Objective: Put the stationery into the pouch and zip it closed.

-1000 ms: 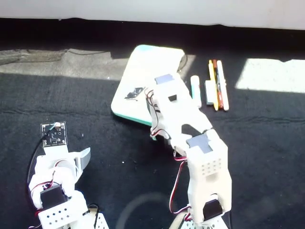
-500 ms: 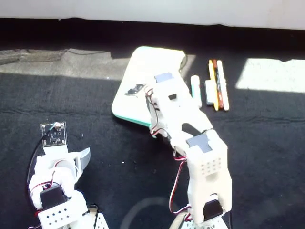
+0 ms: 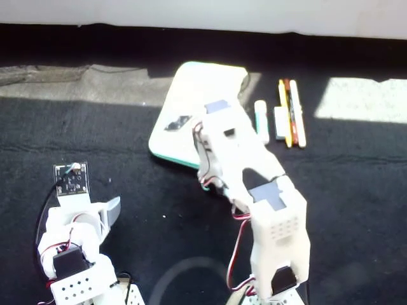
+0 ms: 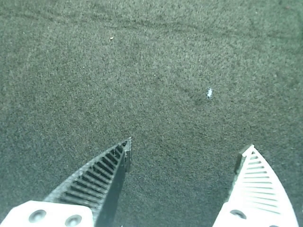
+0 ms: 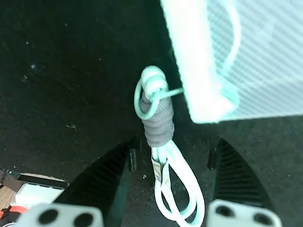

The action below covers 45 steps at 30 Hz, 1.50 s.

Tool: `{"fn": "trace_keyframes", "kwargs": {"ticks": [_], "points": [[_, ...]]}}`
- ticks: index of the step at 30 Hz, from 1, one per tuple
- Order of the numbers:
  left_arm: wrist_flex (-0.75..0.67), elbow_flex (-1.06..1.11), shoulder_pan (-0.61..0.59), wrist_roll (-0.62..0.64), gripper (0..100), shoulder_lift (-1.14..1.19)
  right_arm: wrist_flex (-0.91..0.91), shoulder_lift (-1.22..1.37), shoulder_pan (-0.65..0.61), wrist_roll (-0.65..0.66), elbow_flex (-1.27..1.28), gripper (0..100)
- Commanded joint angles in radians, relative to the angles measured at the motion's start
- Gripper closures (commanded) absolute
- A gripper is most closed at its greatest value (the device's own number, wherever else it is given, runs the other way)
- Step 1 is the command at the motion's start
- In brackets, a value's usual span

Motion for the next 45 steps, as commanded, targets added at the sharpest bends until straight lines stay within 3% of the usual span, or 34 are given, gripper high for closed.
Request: {"fn": "trace_keyframes", "kwargs": {"ticks": [1, 9, 11, 13, 14, 19, 24, 32, 35, 40, 45], "points": [[0.006, 0.016, -0.002, 0.006, 65, -0.002, -0.11, -0.061, -0.019, -0.006, 0.07, 76.7], [0.006, 0.016, -0.002, 0.006, 65, -0.002, -0.302, -0.061, -0.031, -0.008, 0.17, 77.8], [0.006, 0.016, -0.002, 0.006, 65, -0.002, -0.3, -0.064, -0.038, -0.008, 0.186, 85.0], [0.006, 0.016, -0.002, 0.006, 65, -0.002, -0.3, -0.068, -0.036, -0.012, 0.186, 98.8], [0.006, 0.016, -0.002, 0.006, 65, -0.002, -0.297, -0.07, -0.033, -0.012, 0.186, 99.5], [0.006, 0.016, -0.002, 0.006, 65, -0.002, -0.193, -0.094, -0.012, -0.012, 0.177, 99.2], [0.006, 0.016, -0.002, 0.006, 65, -0.002, -0.124, -0.278, -0.01, -0.009, 0.249, 99.2], [0.006, 0.016, -0.002, 0.006, 65, -0.002, -0.283, -0.42, -0.01, -0.009, 0.515, 99.2], [0.006, 0.016, -0.002, 0.006, 65, -0.002, -0.335, -0.42, -0.004, -0.014, 0.576, 94.3], [0.006, 0.016, -0.002, 0.006, 65, -0.002, -0.325, -0.429, 0.068, -0.012, 0.591, 74.3], [0.006, 0.016, -0.002, 0.006, 65, -0.002, -0.305, -0.43, 0.038, -0.012, 0.591, 74.7]]}}
